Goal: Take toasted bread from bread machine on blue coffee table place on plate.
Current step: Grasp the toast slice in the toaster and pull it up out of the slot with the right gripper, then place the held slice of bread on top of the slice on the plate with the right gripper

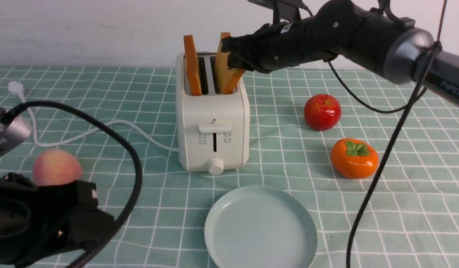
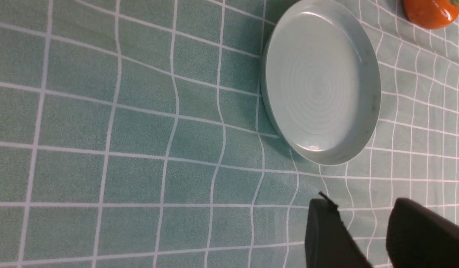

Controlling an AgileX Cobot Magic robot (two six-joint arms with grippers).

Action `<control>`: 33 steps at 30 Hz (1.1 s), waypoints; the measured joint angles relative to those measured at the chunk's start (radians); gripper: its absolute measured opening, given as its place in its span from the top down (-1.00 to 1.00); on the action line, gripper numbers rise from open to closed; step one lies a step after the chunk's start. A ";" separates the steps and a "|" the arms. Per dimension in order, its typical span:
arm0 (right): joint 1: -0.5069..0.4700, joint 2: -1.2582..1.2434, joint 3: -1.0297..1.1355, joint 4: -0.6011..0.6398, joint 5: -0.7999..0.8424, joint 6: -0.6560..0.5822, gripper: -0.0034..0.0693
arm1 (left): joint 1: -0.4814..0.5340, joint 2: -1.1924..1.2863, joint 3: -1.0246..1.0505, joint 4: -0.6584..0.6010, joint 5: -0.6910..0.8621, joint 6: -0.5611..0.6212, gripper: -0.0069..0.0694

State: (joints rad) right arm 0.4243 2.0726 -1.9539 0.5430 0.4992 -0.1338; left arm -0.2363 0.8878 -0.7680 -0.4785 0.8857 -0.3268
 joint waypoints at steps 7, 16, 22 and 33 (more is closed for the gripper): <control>-0.013 -0.249 -0.004 -0.126 0.174 -0.122 0.64 | 0.000 0.000 0.000 0.004 -0.015 0.000 0.19; -0.030 -0.436 0.084 -0.466 0.606 0.039 0.64 | 0.000 0.000 0.000 0.012 -0.039 0.002 0.19; -0.030 -0.469 0.335 -0.320 0.594 0.134 0.64 | 0.000 0.000 0.000 0.013 -0.042 0.002 0.19; -0.030 -0.393 0.728 0.390 0.374 -0.349 0.64 | 0.000 0.025 0.000 0.012 -0.073 0.025 0.19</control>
State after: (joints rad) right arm 0.3940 1.6793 -1.2257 0.9332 0.8729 -0.4825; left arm -0.2363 0.9128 -0.7680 -0.4664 0.8123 -0.3020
